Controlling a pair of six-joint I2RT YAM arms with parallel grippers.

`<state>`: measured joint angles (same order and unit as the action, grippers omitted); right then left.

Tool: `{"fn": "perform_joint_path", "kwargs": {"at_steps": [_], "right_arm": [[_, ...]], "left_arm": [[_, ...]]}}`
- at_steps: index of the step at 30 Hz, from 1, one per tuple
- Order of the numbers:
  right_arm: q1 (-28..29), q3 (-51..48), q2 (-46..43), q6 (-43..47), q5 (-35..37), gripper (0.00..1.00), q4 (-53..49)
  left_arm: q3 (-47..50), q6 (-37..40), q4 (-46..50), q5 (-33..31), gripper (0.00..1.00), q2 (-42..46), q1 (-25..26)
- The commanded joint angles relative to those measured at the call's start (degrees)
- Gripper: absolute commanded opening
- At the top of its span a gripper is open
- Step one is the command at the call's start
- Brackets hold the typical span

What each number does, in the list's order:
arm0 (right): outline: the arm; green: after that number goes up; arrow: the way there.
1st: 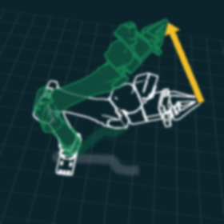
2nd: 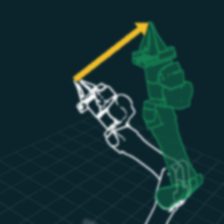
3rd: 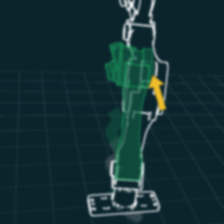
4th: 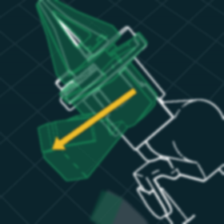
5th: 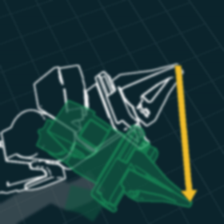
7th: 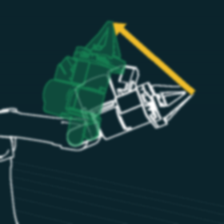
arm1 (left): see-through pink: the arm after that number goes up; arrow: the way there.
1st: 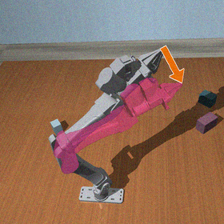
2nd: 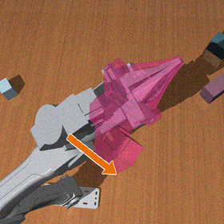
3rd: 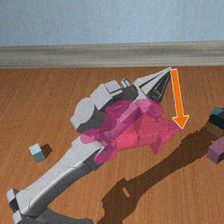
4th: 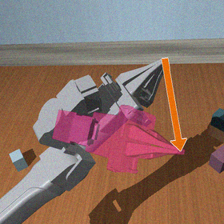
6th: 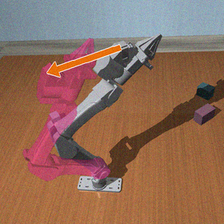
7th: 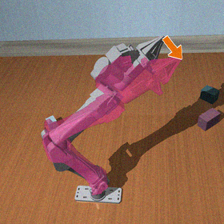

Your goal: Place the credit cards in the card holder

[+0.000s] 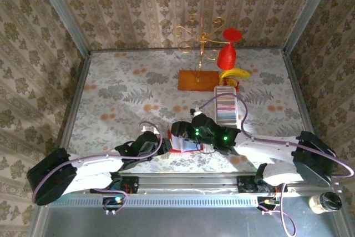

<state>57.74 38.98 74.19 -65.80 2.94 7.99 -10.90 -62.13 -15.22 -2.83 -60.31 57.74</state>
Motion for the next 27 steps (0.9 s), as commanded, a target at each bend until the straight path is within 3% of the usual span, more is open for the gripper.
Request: {"fn": "perform_joint_path", "kwargs": {"at_steps": [1, 7, 10, 13, 17, 19, 24, 27], "right_arm": [[-0.84, -0.65, -3.23, 5.06, 6.00, 0.61, -11.46], [-2.23, 1.15, -8.47, 15.16, 8.26, 0.63, -19.48], [-2.54, 2.26, -10.69, 23.44, 7.72, 0.64, -20.43], [-2.54, 3.88, -12.49, 33.29, 9.05, 0.69, -22.27], [-2.54, 6.10, -15.53, 47.58, 9.90, 0.72, -25.76], [-2.47, 5.57, -17.76, 59.06, 9.68, 0.72, -25.98], [-2.58, 4.69, -22.38, 85.23, 12.40, 0.77, -30.31], [-5.93, 4.83, -23.20, 94.92, 11.09, 0.77, -34.74]], "left_arm": [[-0.13, 0.78, 6.10, -2.89, 0.34, 4.34, 0.29], [-1.30, 2.49, 17.19, -7.42, 0.49, 13.20, 0.27], [-1.71, 3.51, 21.79, -9.30, 0.56, 17.67, 0.11], [-3.21, 5.30, 26.04, -10.32, 0.58, 20.74, 0.01], [-7.30, 9.09, 28.54, -9.55, 0.52, 21.24, -0.04], [-9.17, 10.35, 28.02, -8.31, 0.49, 20.08, 0.00], [-13.46, 13.02, 23.59, -2.20, 0.37, 15.14, -0.32], [-14.33, 12.65, 19.62, 2.65, 0.32, 11.03, -0.85]]}}
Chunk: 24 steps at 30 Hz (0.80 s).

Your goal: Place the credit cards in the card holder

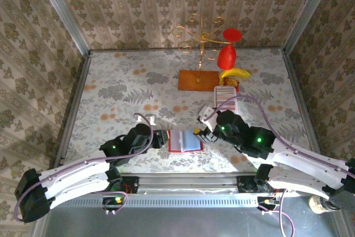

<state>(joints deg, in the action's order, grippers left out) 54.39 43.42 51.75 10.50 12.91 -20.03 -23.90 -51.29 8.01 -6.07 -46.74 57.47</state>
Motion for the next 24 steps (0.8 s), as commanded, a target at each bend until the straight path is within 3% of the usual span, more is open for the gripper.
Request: {"fn": "perform_joint_path", "kwargs": {"at_steps": [1, 4, 12, 24], "right_arm": [[-4.84, 0.78, -0.97, 20.53, -1.10, 0.77, -8.59], [-12.42, 1.80, -1.81, 25.71, -7.40, 0.77, -13.28], [-18.17, 3.26, -0.36, 40.85, -6.51, 0.79, -22.31], [-22.29, -2.26, 5.85, 49.29, -2.62, 0.77, -14.82]], "left_arm": [[-1.24, 1.60, -5.11, 7.11, 0.31, -3.86, -0.81], [-1.15, 0.84, -8.25, 10.06, 0.28, -8.25, -1.88], [0.57, 0.60, -13.55, 16.07, 0.22, -15.84, -6.03], [2.34, 1.07, -18.78, 19.26, 0.17, -20.16, -7.34]]}}
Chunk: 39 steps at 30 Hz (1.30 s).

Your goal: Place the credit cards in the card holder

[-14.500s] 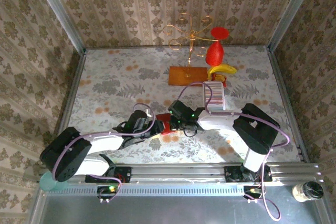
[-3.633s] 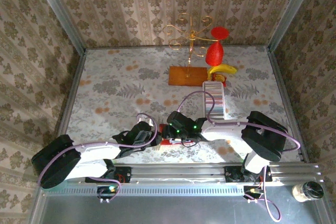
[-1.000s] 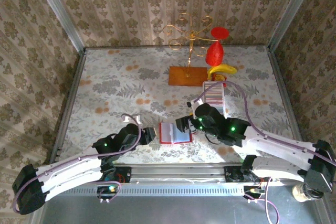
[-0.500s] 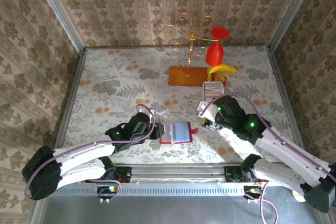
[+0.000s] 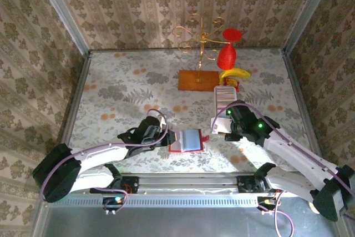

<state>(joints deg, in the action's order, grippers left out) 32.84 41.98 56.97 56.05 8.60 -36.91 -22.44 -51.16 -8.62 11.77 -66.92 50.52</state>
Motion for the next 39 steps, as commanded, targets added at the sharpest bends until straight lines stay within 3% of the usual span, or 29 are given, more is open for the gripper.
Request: {"fn": "perform_joint_path", "kwargs": {"at_steps": [1, 21, 39], "right_arm": [[-0.97, -1.06, 1.21, 4.34, 1.97, 0.77, 2.54], [-2.43, -4.28, 7.09, 11.00, 0.98, 0.74, 9.08], [-3.57, -4.95, 15.30, 13.26, 5.05, 0.74, 16.88]], "left_arm": [[1.05, 1.13, -2.10, 1.42, 0.16, 0.11, -0.41], [3.28, 2.51, -2.17, 2.20, 0.13, 1.61, -1.02], [4.31, 1.51, -4.43, 3.34, 0.12, 1.53, -0.95]]}}
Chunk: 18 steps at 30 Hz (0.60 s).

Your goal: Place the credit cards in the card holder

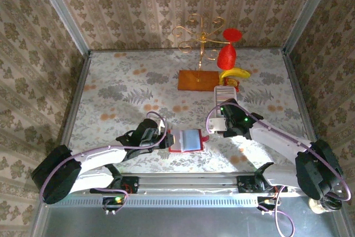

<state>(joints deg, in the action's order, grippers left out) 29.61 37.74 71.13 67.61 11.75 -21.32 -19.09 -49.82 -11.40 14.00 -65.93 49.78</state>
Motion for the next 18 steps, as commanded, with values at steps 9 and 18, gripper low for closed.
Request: {"fn": "perform_joint_path", "kwargs": {"at_steps": [9, 18], "right_arm": [[-0.43, -0.56, 1.30, 2.46, 2.75, 0.67, 1.67], [-0.42, -0.12, -0.31, 2.67, 2.24, 0.47, -0.88]], "left_arm": [[1.07, -0.09, -2.55, 1.29, 0.12, -0.06, -0.22], [1.09, -0.44, -2.97, 1.38, 0.11, -0.43, -0.19]]}}
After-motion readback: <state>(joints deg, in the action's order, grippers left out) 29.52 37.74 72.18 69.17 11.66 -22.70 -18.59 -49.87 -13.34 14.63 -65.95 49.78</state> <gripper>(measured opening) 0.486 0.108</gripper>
